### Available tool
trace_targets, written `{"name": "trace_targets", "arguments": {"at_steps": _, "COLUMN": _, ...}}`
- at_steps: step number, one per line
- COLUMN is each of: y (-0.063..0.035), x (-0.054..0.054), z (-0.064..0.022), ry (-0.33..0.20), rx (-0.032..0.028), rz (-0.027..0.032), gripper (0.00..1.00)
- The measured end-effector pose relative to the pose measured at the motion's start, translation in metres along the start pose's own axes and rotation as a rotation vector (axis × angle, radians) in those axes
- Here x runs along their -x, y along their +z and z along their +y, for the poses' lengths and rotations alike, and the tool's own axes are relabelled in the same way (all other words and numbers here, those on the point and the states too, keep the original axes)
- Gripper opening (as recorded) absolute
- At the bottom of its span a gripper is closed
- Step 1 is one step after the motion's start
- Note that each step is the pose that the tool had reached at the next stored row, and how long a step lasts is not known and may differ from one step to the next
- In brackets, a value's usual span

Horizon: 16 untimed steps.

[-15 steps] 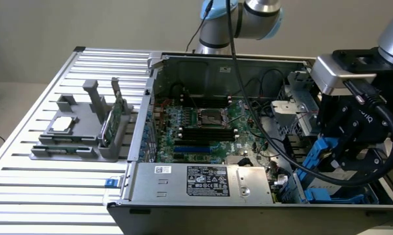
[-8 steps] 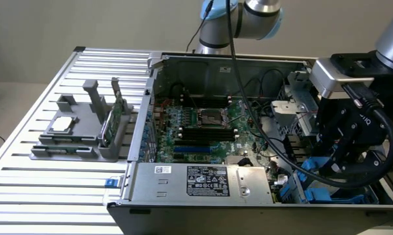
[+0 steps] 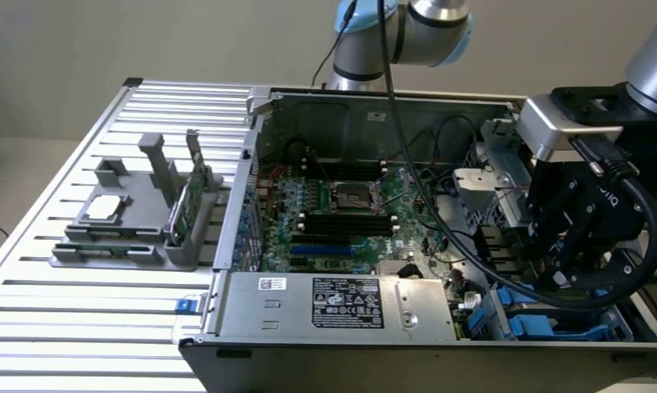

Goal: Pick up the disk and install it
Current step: 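Insert the disk into the insertion slot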

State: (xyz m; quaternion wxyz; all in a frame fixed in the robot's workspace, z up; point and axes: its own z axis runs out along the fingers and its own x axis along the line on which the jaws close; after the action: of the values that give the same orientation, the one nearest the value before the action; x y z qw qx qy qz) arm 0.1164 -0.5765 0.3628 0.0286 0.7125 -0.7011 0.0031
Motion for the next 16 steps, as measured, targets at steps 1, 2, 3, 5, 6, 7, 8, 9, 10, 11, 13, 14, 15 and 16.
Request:
{"name": "trace_targets", "arguments": {"at_steps": 1, "y": -0.0001, "x": 0.0, "z": -0.0007, "ry": 0.0, "rx": -0.0001, "rz": 0.0005, "gripper": 0.4}}
{"name": "trace_targets", "arguments": {"at_steps": 2, "y": -0.0002, "x": 0.0, "z": -0.0015, "ry": 0.0, "rx": -0.0001, "rz": 0.0008, "gripper": 0.4}}
{"name": "trace_targets", "arguments": {"at_steps": 3, "y": -0.0003, "x": 0.0, "z": -0.0028, "ry": 0.0, "rx": 0.0, "rz": 0.0012, "gripper": 0.4}}
{"name": "trace_targets", "arguments": {"at_steps": 5, "y": -0.0003, "x": 0.0, "z": -0.0049, "ry": 0.0, "rx": 0.0, "rz": 0.0016, "gripper": 0.4}}
{"name": "trace_targets", "arguments": {"at_steps": 6, "y": -0.0003, "x": 0.0, "z": -0.0061, "ry": 0.0, "rx": 0.0, "rz": 0.0018, "gripper": 0.4}}
{"name": "trace_targets", "arguments": {"at_steps": 7, "y": -0.0002, "x": 0.0, "z": -0.0074, "ry": 0.0, "rx": 0.0, "rz": 0.0019, "gripper": 0.4}}
{"name": "trace_targets", "arguments": {"at_steps": 8, "y": -0.0002, "x": 0.0, "z": -0.0087, "ry": 0.0, "rx": 0.0, "rz": 0.002, "gripper": 0.4}}
{"name": "trace_targets", "arguments": {"at_steps": 9, "y": -0.0002, "x": 0.0, "z": -0.0101, "ry": 0.0, "rx": 0.0, "rz": 0.002, "gripper": 0.4}}
{"name": "trace_targets", "arguments": {"at_steps": 10, "y": -0.0001, "x": 0.0, "z": -0.0114, "ry": 0.0, "rx": 0.0, "rz": 0.0021, "gripper": 0.4}}
{"name": "trace_targets", "arguments": {"at_steps": 11, "y": 0.0, "x": 0.0, "z": -0.0127, "ry": 0.0, "rx": 0.0, "rz": 0.002, "gripper": 0.4}}
{"name": "trace_targets", "arguments": {"at_steps": 13, "y": 0.0, "x": 0.0, "z": -0.0151, "ry": 0.0, "rx": 0.0, "rz": 0.0023, "gripper": 0.4}}
{"name": "trace_targets", "arguments": {"at_steps": 14, "y": -0.0001, "x": 0.0, "z": -0.016, "ry": 0.0, "rx": 0.0, "rz": 0.0028, "gripper": 0.4}}
{"name": "trace_targets", "arguments": {"at_steps": 15, "y": -0.0001, "x": 0.0, "z": -0.0168, "ry": 0.0, "rx": 0.0, "rz": 0.0033, "gripper": 0.4}}
{"name": "trace_targets", "arguments": {"at_steps": 16, "y": -0.0001, "x": 0.0, "z": -0.0178, "ry": 0.0, "rx": 0.0, "rz": 0.0038, "gripper": 0.4}}
